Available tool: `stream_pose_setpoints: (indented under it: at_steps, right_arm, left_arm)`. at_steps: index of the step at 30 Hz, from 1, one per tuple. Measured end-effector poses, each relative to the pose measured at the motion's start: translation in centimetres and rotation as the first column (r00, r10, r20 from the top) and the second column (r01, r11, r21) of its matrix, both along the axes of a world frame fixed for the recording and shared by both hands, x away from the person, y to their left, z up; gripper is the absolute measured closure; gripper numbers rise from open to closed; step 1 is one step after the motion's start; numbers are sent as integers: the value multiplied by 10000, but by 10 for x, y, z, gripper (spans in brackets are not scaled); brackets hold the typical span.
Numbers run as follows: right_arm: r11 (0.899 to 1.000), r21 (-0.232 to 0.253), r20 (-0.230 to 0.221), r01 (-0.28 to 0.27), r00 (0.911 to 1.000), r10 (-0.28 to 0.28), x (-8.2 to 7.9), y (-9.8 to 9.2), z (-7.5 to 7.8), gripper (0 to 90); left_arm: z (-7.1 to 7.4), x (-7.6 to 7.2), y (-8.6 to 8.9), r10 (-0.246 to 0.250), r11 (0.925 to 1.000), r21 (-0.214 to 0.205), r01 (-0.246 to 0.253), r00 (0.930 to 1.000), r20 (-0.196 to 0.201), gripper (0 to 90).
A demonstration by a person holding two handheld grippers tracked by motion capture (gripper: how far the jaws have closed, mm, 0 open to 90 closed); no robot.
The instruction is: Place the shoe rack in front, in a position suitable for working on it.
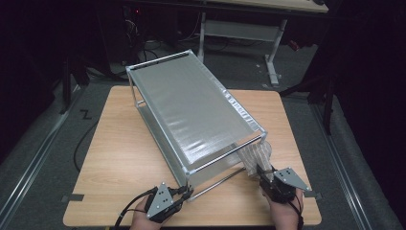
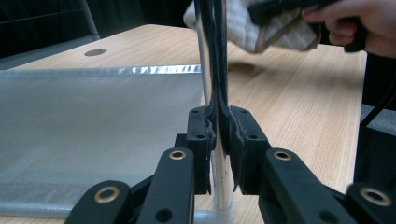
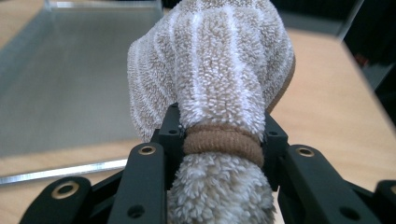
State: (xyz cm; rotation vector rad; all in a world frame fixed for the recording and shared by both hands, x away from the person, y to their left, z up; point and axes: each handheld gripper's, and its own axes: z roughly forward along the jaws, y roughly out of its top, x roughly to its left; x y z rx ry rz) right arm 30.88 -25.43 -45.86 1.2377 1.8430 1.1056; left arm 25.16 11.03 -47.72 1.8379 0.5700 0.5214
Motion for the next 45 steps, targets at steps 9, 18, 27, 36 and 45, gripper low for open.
stream_pose_setpoints:
  at_steps: [9, 18, 27, 36, 45]
  right_arm:
    - [9997, -188, -1419, -183, 9898, 154, 7, -1, -26, 634]
    - [9991, -28, -2233, -413, 9739, 397, 11, -6, -35, 632]
    - [9984, -60, -1301, 568, 9899, -571, -3, -30, -15, 634]
    - [9802, 186, -869, 1972, 9770, -1949, -9, -63, -10, 635]
    - [9854, -85, -954, 1703, 9808, -1703, 4, -50, -13, 634]
  left_arm:
    - [1, 3, 0, -168, 9998, 130, 167, 9998, 64, 786]
    - [0, 4, 0, -201, 9997, 118, 201, 9998, 73, 785]
    - [0, 7, -3, -296, 9995, 85, 295, 9995, 92, 784]
    - [0, 9, -5, -332, 9994, 121, 331, 9994, 92, 784]
    - [2, 1, 5, -94, 9988, 473, 78, 9994, 334, 780]
